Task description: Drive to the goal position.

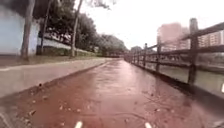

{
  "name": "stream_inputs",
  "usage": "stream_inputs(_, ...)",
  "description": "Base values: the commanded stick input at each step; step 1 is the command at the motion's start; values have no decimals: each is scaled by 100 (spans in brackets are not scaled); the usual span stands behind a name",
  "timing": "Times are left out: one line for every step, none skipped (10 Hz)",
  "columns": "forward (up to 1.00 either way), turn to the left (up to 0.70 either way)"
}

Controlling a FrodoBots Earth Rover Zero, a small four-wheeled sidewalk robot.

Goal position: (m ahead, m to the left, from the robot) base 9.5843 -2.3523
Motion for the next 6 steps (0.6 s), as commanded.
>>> stream_inputs(50, 0)
stream_inputs(50, 0)
stream_inputs(50, 0)
stream_inputs(50, 0)
stream_inputs(50, 0)
stream_inputs(50, 0)
